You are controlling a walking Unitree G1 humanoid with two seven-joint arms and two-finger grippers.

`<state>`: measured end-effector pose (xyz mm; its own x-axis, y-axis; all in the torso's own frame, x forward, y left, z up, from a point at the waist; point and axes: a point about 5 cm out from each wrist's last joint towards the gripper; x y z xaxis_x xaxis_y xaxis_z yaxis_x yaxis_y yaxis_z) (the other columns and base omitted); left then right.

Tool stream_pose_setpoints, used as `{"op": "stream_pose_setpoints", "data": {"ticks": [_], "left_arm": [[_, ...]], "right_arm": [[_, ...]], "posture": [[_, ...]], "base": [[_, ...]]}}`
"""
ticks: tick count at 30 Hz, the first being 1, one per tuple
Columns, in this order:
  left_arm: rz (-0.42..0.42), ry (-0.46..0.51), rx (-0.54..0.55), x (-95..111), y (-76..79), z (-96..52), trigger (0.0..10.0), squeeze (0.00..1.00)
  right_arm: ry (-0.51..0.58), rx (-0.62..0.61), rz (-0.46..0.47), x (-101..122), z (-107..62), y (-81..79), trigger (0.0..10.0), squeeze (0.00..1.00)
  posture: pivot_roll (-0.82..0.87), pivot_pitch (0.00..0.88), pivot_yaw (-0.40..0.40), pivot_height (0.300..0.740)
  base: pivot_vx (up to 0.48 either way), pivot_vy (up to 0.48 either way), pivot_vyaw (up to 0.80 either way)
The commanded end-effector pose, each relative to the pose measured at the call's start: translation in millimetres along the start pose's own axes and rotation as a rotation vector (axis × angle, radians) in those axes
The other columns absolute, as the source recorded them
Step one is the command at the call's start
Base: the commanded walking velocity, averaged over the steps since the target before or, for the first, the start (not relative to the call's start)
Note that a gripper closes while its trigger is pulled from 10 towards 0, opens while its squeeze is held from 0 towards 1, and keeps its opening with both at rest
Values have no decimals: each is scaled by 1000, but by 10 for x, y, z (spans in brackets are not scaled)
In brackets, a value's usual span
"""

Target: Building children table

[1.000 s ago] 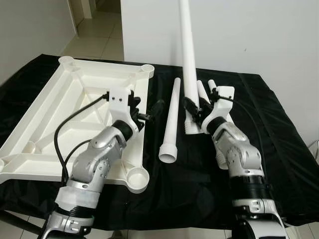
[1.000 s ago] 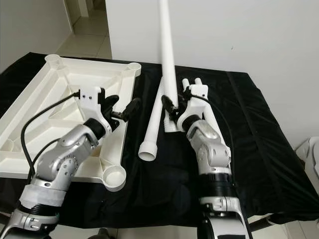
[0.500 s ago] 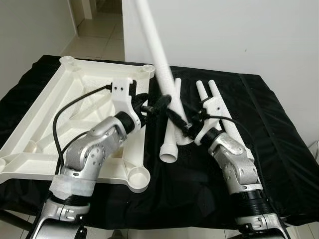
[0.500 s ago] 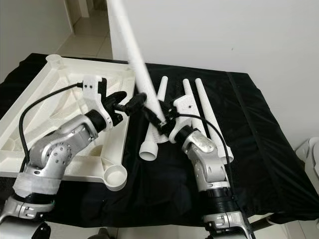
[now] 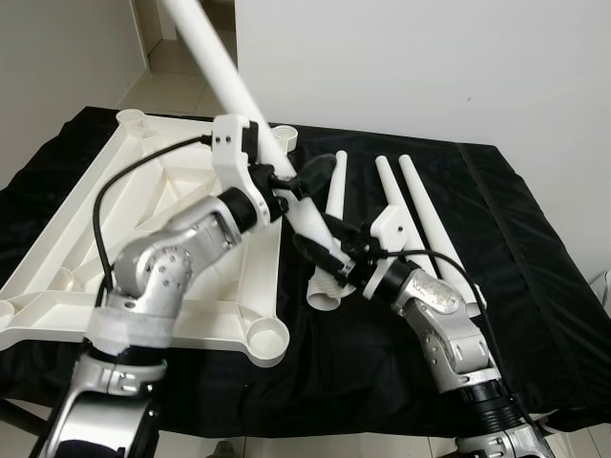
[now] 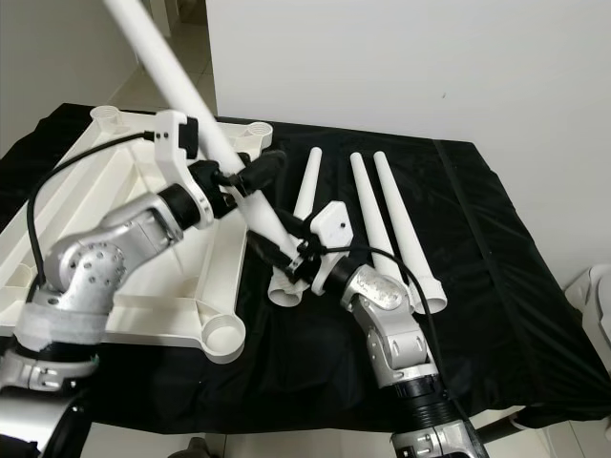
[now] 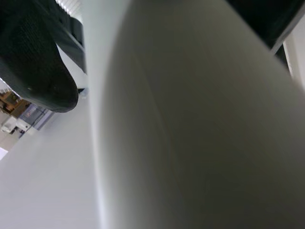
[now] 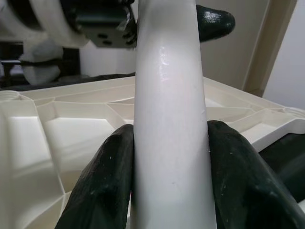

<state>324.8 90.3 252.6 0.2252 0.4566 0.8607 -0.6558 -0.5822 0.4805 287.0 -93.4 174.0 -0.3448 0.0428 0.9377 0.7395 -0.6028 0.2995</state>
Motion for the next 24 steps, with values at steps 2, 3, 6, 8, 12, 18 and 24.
{"op": "stream_pose_setpoints", "data": {"ticks": [2, 3, 6, 8, 12, 18, 24], "left_arm": [[21, -48, -334, 98, 141, -6, 10000, 0], [21, -48, -334, 98, 141, -6, 10000, 0], [25, -47, -334, 108, 139, -4, 10000, 0], [28, -44, -333, 116, 136, -2, 10000, 0], [-6, -14, -330, 164, 123, 0, 10000, 0], [-66, 30, -344, 227, 128, 5, 0, 0], [-71, 29, -360, 229, 141, -3, 0, 0]], "right_arm": [[32, 2, -48, 47, -21, -48, 10000, 0], [32, 2, -48, 47, -21, -48, 10000, 0], [33, -3, -50, 45, -26, -47, 10000, 0], [32, -9, -53, 42, -31, -44, 10000, 0], [19, -42, -66, 15, -85, -17, 10000, 0], [5, -64, -81, -13, -133, -2, 10000, 0], [-1, -69, -87, -27, -152, -1, 10000, 0]], "posture": [[78, 0, -17, 740], [78, 0, -17, 740], [77, 0, -16, 740], [77, 0, -16, 740], [71, 0, -12, 740], [68, 0, -15, 740], [68, 0, -17, 740]], "base": [[0, 0, 0], [0, 0, 0], [0, 0, 0], [0, 0, 0], [0, 0, 0], [0, 0, 0], [0, 0, 0]]}}
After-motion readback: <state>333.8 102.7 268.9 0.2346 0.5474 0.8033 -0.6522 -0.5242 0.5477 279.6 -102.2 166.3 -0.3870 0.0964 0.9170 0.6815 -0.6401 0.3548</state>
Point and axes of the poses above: a point about 5 cm out from each wrist's last joint towards the gripper, its own z axis pointing out of the wrist towards the gripper, its own x axis along the axis of the wrist's last joint, y = z × x, and after that the axes turned 8 degrees about -z, right-handed
